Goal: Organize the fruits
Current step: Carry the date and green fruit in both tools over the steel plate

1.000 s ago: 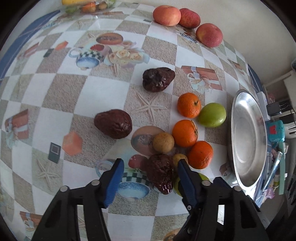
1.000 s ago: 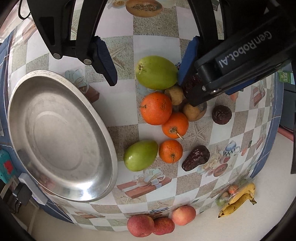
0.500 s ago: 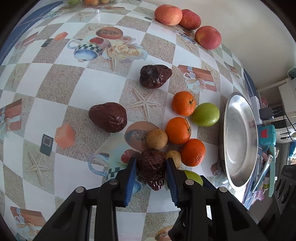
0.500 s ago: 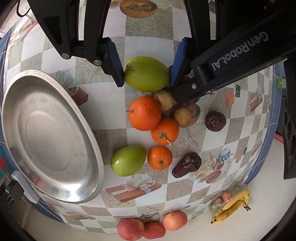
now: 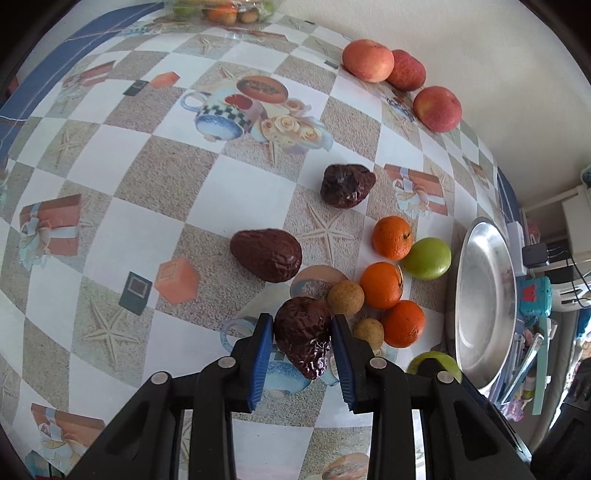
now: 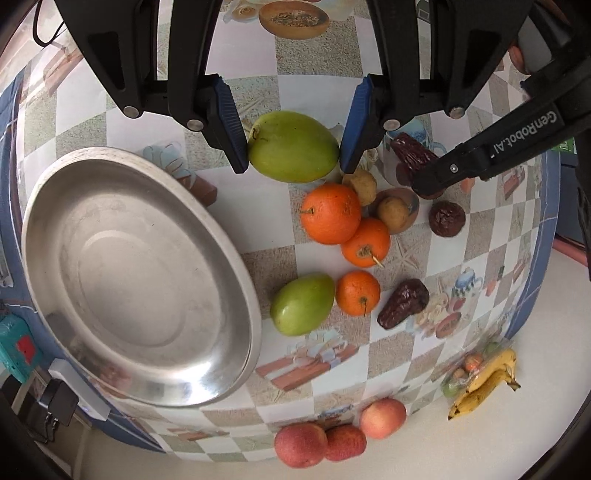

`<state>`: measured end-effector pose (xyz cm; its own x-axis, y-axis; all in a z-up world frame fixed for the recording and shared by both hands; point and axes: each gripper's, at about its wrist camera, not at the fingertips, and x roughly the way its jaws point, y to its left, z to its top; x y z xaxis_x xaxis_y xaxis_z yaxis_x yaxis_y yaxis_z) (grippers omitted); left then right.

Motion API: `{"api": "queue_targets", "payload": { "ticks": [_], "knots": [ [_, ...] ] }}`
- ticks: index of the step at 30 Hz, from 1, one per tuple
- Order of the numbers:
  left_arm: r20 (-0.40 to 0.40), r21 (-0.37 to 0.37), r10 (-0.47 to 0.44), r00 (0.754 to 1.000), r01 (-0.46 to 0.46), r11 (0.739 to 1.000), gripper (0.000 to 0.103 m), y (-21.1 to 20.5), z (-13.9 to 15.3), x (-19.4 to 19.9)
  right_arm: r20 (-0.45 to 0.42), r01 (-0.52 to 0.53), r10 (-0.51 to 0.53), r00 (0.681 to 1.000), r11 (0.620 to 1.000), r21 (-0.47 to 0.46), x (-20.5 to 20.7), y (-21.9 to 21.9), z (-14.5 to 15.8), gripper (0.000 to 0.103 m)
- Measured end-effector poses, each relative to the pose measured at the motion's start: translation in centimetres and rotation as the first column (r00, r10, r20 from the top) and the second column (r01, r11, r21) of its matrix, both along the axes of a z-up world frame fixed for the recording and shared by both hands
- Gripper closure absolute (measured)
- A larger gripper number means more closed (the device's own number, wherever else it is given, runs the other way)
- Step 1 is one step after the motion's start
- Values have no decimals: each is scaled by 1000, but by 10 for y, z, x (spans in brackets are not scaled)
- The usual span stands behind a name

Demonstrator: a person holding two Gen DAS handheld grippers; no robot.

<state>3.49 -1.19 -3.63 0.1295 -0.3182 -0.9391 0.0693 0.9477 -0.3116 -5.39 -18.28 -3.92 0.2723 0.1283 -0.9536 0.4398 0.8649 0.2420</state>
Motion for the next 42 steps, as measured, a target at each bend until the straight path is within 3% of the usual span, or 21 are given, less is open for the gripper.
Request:
{"api": "queue_targets", "payload": {
  "ticks": [7, 11, 18, 24, 29, 34, 42],
  "knots": [
    [74, -26, -12, 997, 14, 1000, 69, -10, 22, 3, 99, 42, -39, 994, 999, -30, -2, -6, 30, 50],
    [90, -29, -22, 996, 24, 999, 69, -21, 28, 7, 93, 45, -36, 995, 995, -91, 3, -7, 35, 50],
    [114, -26, -46, 992, 49, 998, 69, -52, 33, 15, 80, 89, -81, 994, 991, -100, 15, -23, 32, 50],
    [147, -38, -147, 978, 154, 987, 69, -94, 38, 9, 94, 146, -135, 986, 982, -122, 15, -49, 35, 50],
    [154, -79, -245, 957, 260, 962, 69, -132, 37, -5, 41, 257, -254, 966, 949, -181, -2, -87, 24, 50],
    [164, -120, -306, 938, 327, 937, 69, -160, 34, -16, -1, 348, -353, 936, 925, -154, -23, -119, 10, 50],
    [125, -114, -347, 930, 361, 926, 67, -174, 26, -22, -41, 368, -378, 925, 917, -156, -35, -130, 1, 50]
  ]
}}
